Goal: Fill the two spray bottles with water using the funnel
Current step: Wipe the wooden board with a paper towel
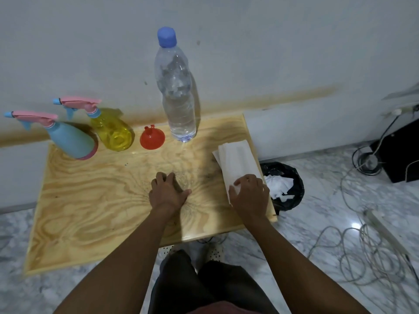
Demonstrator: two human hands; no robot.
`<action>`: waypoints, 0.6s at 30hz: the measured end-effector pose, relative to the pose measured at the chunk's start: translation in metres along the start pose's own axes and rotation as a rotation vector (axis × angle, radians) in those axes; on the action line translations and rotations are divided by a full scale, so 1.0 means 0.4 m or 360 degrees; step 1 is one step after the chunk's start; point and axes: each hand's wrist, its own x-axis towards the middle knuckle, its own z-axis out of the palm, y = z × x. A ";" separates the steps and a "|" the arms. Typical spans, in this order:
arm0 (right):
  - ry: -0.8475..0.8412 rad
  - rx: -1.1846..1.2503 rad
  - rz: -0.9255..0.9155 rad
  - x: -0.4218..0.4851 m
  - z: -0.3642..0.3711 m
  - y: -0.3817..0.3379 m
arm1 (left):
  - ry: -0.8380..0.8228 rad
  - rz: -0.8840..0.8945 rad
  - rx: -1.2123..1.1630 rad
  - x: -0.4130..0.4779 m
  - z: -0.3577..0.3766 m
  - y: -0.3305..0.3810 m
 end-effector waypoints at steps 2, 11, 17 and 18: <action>-0.0001 -0.0015 -0.0002 0.005 0.002 0.006 | -0.0004 0.0000 -0.0006 0.000 0.001 -0.001; -0.0215 -0.0010 0.0057 -0.009 0.002 -0.010 | 0.0002 0.0008 -0.0002 0.002 0.004 -0.002; -0.0214 -0.0101 0.0080 -0.032 0.017 -0.022 | 0.0008 0.0012 -0.0026 0.005 0.008 -0.004; -0.0197 -0.0071 0.0074 -0.033 0.017 -0.022 | 0.0009 0.0014 -0.0026 0.005 0.008 -0.005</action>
